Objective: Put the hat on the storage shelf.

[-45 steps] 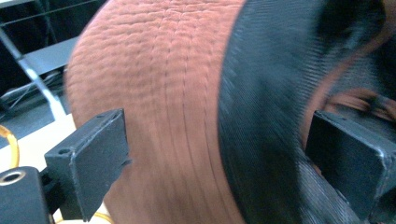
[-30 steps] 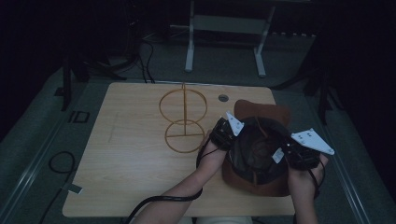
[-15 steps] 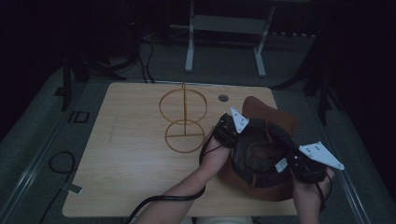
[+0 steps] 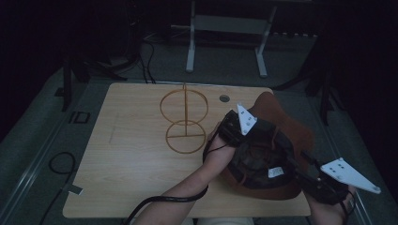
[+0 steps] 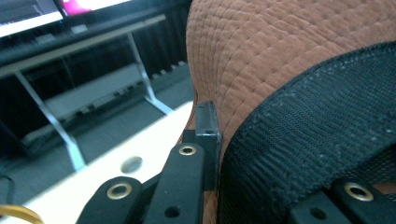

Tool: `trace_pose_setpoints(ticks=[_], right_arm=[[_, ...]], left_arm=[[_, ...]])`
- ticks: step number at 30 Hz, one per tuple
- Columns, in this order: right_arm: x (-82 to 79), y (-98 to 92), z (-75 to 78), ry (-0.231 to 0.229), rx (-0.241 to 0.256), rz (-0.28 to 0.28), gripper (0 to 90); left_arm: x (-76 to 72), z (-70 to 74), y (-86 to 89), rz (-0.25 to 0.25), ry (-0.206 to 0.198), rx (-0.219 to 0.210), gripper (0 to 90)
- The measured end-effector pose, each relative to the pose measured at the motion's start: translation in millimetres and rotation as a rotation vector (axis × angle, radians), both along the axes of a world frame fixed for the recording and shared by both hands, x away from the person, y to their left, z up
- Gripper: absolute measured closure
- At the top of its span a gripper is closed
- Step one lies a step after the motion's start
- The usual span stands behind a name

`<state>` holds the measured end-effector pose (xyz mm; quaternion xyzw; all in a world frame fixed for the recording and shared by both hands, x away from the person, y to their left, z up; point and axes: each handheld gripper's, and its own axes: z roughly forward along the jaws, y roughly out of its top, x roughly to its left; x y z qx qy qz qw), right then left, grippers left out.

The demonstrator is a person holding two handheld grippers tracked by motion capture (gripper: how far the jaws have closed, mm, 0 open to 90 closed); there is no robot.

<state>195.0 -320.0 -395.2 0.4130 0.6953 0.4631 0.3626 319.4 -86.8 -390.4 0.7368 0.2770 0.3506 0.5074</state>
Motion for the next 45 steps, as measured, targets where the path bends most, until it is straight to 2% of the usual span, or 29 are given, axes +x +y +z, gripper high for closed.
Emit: trace_pose_setpoints(ticks=[1,2,3,5,7,9,13,14,15,17,18,19,21,22,24,26,29,31,32,34,39,42,45], right_arm=[[-4.0,-2.9,3.5,-0.009,0.011,0.023,46.0],[-4.0,-2.9,3.5,-0.009,0.011,0.023,46.0],[-7.9,-7.1,7.4,-0.013,0.038,0.046,46.5],[-14.3,-22.8,17.5,-0.045,0.032,0.012,48.0],[-12.7,-35.6,19.7,-0.045,0.048,-0.012,49.4],[-9.0,-47.4,19.1,-0.047,0.042,-0.059,50.7],[1.5,-67.6,15.0,-0.038,0.053,-0.106,52.0],[4.3,-71.3,13.7,-0.031,0.056,-0.105,52.0],[7.2,-74.2,12.3,-0.027,0.059,-0.111,52.7],[13.9,-78.2,9.3,-0.009,0.063,-0.110,53.4],[16.8,-79.1,7.8,-0.005,0.066,-0.107,53.8],[20.0,-79.0,6.4,-0.003,0.064,-0.099,54.1],[25.9,-75.7,3.9,0.014,0.054,-0.081,54.1],[28.4,-72.7,2.8,0.013,0.049,-0.060,54.1],[32.8,-64.1,0.9,0.028,0.042,-0.012,54.1],[36.9,-53.9,-1.0,0.040,0.044,0.046,54.3],[42.4,-37.7,-2.4,0.050,0.034,0.114,54.3],[45.0,-26.8,-3.0,0.056,0.039,0.157,54.2],[45.0,-26.8,-3.0,0.056,0.039,0.157,54.2],[45.9,-9.5,-4.7,0.058,0.059,0.260,53.7],[45.7,13.8,-7.8,0.045,0.066,0.414,50.5],[45.9,24.2,-5.9,0.017,0.072,0.473,48.1],[44.9,35.8,-3.2,-0.017,0.059,0.505,45.2]], left_arm=[[-1.8,1.5,0.6,-0.006,-0.012,-0.003,87.2],[-1.8,1.5,0.6,-0.006,-0.012,-0.003,87.2],[-5.5,4.3,2.7,-0.035,-0.038,-0.009,87.2],[-9.1,5.8,6.5,-0.073,-0.073,-0.018,87.1],[-11.5,6.7,12.8,-0.096,-0.095,-0.028,87.1],[-12.2,6.8,21.3,-0.115,-0.106,-0.056,87.0],[-10.9,3.8,42.8,-0.203,-0.128,-0.131,87.0],[-9.9,2.4,48.7,-0.236,-0.130,-0.149,86.9],[-9.6,0.9,52.7,-0.241,-0.135,-0.150,86.9],[-7.9,-1.9,62.5,-0.309,-0.127,-0.183,86.9],[-8.2,-3.3,65.5,-0.311,-0.132,-0.183,86.8],[-7.2,-4.7,69.8,-0.355,-0.130,-0.202,86.8],[-6.9,-7.4,75.8,-0.404,-0.143,-0.209,86.7],[-6.2,-8.5,78.6,-0.444,-0.139,-0.229,86.7],[-6.8,-9.6,80.9,-0.473,-0.144,-0.240,86.6],[-8.2,-10.7,83.7,-0.531,-0.158,-0.271,86.6],[-11.9,-9.4,85.0,-0.612,-0.174,-0.294,86.6],[-15.0,-7.2,84.2,-0.662,-0.171,-0.307,86.6],[-15.0,-7.2,84.2,-0.662,-0.171,-0.307,86.7],[-19.1,-5.5,81.9,-0.693,-0.178,-0.310,86.6],[-22.6,-6.3,77.7,-0.698,-0.163,-0.328,86.6],[-24.9,-8.1,74.1,-0.709,-0.162,-0.320,86.6],[-27.2,-8.4,70.3,-0.716,-0.160,-0.314,86.6]])
